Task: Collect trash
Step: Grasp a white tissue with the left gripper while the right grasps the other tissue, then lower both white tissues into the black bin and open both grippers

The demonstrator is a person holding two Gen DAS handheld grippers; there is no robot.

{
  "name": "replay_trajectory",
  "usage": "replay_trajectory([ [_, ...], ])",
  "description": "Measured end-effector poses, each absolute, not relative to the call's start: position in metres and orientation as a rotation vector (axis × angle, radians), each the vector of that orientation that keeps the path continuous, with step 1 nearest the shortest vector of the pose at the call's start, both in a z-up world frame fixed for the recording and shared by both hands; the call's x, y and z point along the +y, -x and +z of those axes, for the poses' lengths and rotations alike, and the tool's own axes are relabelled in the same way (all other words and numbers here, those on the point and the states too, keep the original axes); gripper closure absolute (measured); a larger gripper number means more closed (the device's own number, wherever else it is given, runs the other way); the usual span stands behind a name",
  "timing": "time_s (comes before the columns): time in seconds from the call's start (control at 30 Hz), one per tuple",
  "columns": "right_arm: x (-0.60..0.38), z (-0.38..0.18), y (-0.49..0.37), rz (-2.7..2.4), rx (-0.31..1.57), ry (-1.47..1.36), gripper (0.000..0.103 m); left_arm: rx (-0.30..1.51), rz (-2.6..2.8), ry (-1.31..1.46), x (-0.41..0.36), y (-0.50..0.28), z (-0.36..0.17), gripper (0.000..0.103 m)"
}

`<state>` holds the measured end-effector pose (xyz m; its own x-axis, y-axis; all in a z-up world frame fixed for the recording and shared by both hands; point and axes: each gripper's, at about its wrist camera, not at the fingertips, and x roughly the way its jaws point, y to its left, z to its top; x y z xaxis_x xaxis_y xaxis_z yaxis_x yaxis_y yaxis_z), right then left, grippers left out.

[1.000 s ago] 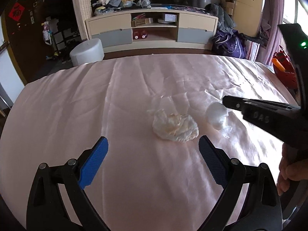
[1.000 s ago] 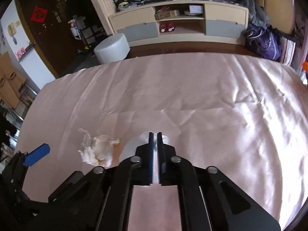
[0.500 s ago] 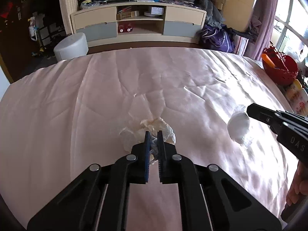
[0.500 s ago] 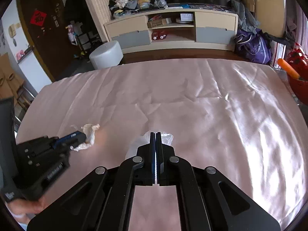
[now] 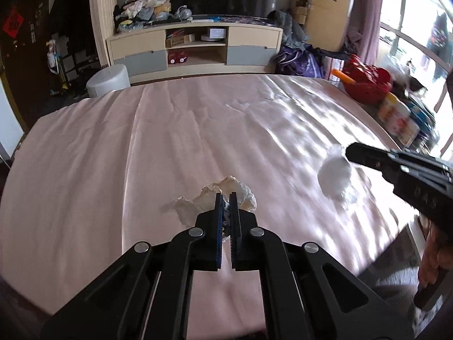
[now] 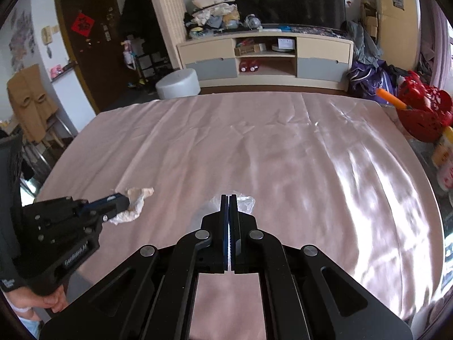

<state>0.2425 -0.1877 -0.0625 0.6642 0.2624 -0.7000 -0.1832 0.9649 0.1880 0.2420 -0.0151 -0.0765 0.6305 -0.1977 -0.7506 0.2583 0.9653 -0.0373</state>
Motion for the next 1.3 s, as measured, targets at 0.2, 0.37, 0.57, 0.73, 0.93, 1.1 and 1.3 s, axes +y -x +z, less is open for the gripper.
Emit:
replay_trajectory([
  [0.2,-0.187,-0.06,-0.175,0.279,0.785,-0.069,0.101,0.836,-0.261,-0.06,-0.016,-0.167,-0.074,0.1],
  [0.37,-0.186,-0.085,-0.128,0.317,0.82,-0.075,0.101,0.863,-0.266,-0.03,-0.016,-0.112,-0.094,0.1],
  [0.57,-0.184,-0.13,-0.087,0.341,0.899,-0.119,0.101,0.912,-0.276,-0.017,-0.022,-0.068,-0.128,0.1],
  [0.73,-0.183,-0.166,-0.068,0.338,0.969,-0.143,0.101,0.974,-0.297,0.036,-0.023,-0.047,-0.167,0.1],
  [0.93,-0.179,-0.203,-0.061,0.316,1.03,-0.165,0.101,1.054,-0.321,0.065,-0.029,-0.032,-0.217,0.1],
  [1.1,-0.18,-0.227,-0.065,0.3,1.085,-0.192,0.101,1.098,-0.324,0.069,-0.029,-0.036,-0.238,0.1],
  [1.3,-0.181,-0.234,-0.076,0.282,1.122,-0.225,0.097,1.129,-0.307,0.084,-0.026,-0.049,-0.249,0.088],
])
